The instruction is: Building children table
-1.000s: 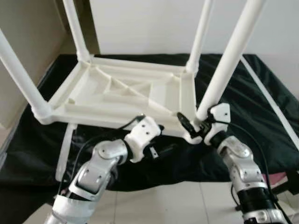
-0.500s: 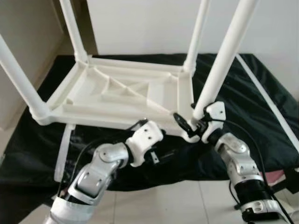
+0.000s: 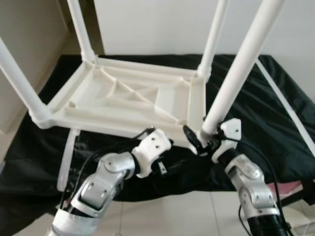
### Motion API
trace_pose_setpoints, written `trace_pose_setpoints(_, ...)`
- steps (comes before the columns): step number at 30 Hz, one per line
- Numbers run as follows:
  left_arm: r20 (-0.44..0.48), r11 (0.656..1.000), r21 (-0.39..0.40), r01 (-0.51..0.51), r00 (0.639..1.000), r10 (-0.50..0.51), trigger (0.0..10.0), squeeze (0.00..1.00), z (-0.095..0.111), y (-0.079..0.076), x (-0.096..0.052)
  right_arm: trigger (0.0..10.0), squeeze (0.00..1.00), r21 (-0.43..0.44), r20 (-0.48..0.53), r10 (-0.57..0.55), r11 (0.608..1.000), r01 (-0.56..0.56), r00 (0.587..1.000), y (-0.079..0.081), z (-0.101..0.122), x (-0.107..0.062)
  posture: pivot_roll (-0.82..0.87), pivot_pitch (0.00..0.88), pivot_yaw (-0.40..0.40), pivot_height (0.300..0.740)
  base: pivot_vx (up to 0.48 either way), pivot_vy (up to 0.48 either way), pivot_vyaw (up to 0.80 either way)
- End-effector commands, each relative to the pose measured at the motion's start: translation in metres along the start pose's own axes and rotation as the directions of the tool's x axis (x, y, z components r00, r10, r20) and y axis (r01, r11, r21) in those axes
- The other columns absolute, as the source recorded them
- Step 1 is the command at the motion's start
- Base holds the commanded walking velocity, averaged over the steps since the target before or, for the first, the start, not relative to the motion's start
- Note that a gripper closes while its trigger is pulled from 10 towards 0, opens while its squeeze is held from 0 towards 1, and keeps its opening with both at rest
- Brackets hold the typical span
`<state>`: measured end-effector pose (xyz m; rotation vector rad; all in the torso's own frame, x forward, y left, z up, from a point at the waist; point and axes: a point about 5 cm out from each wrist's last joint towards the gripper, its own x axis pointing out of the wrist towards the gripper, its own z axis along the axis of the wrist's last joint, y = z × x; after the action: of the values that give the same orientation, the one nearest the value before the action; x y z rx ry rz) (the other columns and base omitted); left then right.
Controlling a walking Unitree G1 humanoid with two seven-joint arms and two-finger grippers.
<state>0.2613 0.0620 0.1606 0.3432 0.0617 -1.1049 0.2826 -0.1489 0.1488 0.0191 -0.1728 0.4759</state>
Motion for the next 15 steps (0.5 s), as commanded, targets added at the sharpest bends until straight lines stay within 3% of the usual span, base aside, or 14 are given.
trace_pose_setpoints(1, -0.004, 1.0, 0.001, 0.007, 1.0, -0.007, 10.0, 0.0, 0.001, -0.003, 0.0, 10.0, 0.0, 0.01, -0.003, -0.017, 1.0, 0.017, 1.0, 0.003, 0.001, -0.004, 0.01, 0.101, -0.008, 0.74, 0.0, 0.0, 0.0)
trace_pose_setpoints(7, -0.005, 1.0, -0.003, 0.013, 1.0, -0.013, 10.0, 0.0, 0.002, -0.003, -0.001, 10.0, 0.0, 0.018, 0.004, -0.078, 0.997, 0.078, 0.997, 0.005, 0.009, -0.015, 0.0, 0.114, -0.003, 0.74, 0.0, 0.0, 0.0)
trace_pose_setpoints(15, -0.001, 1.0, -0.006, 0.025, 1.0, -0.025, 10.0, 0.0, 0.003, -0.003, 0.0, 10.0, 0.0, -0.029, 0.0, -0.078, 0.997, 0.078, 0.997, -0.011, 0.015, -0.016, -0.01, 0.121, 0.014, 0.74, 0.0, 0.0, 0.0)
